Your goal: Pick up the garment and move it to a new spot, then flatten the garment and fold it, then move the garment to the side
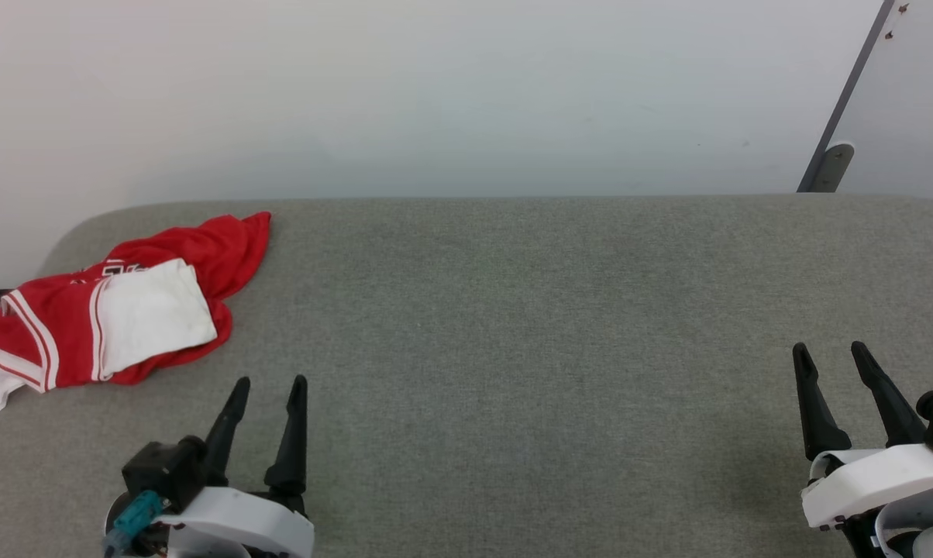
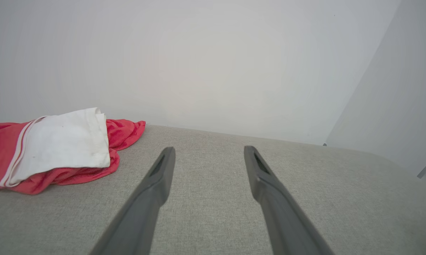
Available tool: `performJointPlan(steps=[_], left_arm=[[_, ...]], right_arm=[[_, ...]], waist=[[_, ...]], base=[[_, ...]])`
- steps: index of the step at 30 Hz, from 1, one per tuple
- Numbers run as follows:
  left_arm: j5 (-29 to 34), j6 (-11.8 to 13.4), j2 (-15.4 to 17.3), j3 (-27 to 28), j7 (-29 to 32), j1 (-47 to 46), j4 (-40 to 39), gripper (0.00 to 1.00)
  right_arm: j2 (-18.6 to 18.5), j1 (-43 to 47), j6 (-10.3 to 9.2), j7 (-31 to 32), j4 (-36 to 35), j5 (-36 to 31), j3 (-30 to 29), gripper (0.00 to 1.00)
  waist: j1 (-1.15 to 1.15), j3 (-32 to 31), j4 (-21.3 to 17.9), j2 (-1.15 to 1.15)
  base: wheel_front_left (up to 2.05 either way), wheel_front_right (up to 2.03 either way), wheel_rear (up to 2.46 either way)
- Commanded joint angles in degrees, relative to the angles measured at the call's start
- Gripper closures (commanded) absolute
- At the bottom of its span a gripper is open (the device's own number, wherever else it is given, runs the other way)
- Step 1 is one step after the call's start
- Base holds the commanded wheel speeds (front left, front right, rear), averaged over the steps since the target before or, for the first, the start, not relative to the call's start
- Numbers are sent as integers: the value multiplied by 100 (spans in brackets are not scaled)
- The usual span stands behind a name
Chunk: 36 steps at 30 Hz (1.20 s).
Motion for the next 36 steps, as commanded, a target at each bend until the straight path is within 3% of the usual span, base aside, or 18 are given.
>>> performJointPlan(steps=[1,16,36], left_arm=[[32,-13,24,-5,-25,-56,-6,0],[-83,85,15,89,-12,-93,35,0],[-353,322,188,401,106,-324,121,0]], right_arm=[[-13,-9,-6,-15,-24,-29,-10,0],[-41,-72,-6,47,-64,-16,94,0],[-172,-401,-6,75,121,128,797,0]], waist=[[0,1,5,0],[0,24,204,0],[0,-68,1639,0]], base=[[0,0,0],[0,0,0],[0,0,0]])
